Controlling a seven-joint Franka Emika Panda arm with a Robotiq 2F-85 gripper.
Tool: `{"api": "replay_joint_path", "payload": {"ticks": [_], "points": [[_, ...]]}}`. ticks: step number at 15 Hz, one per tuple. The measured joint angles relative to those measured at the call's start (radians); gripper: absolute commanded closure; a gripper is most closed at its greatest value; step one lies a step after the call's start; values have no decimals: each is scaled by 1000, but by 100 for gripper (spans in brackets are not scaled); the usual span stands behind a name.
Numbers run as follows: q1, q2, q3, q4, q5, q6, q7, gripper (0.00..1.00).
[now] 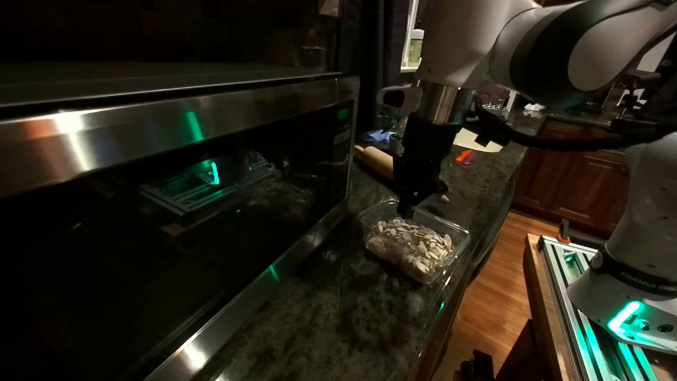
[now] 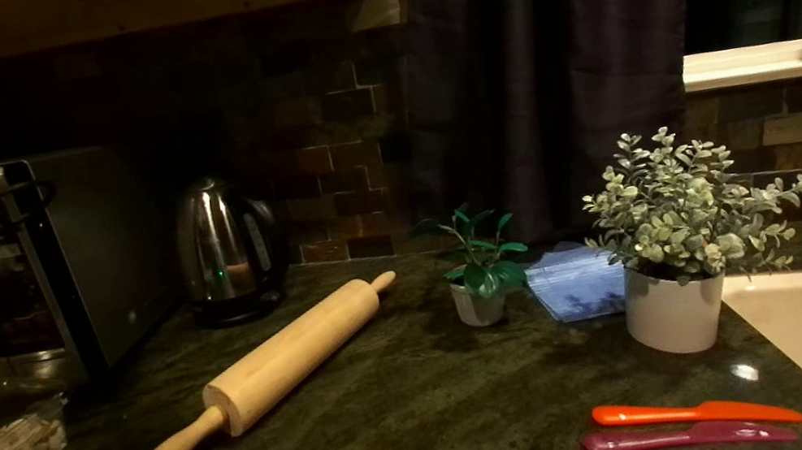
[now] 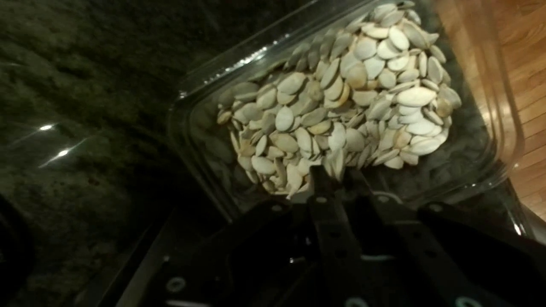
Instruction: Pick up three white objects from the clear container and put them on the countertop then use the rolling pin to roll over them.
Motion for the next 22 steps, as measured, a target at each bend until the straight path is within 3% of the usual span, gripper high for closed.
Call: {"api": "replay_joint_path", "payload": {"ticks": [6,11,12,17,18,22], "points": [[-95,-151,-84,-29,-3,-86,36,97],[-195,-244,-165,-103,-9,-89,93,97],[-209,-257,-180,-118,-9,-89,96,86],[-207,-259,-182,-117,-9,-89,93,86],[-207,-259,-182,-116,-9,-89,93,97],[-222,-257,-184,-116,-17,-89,125,97]]}}
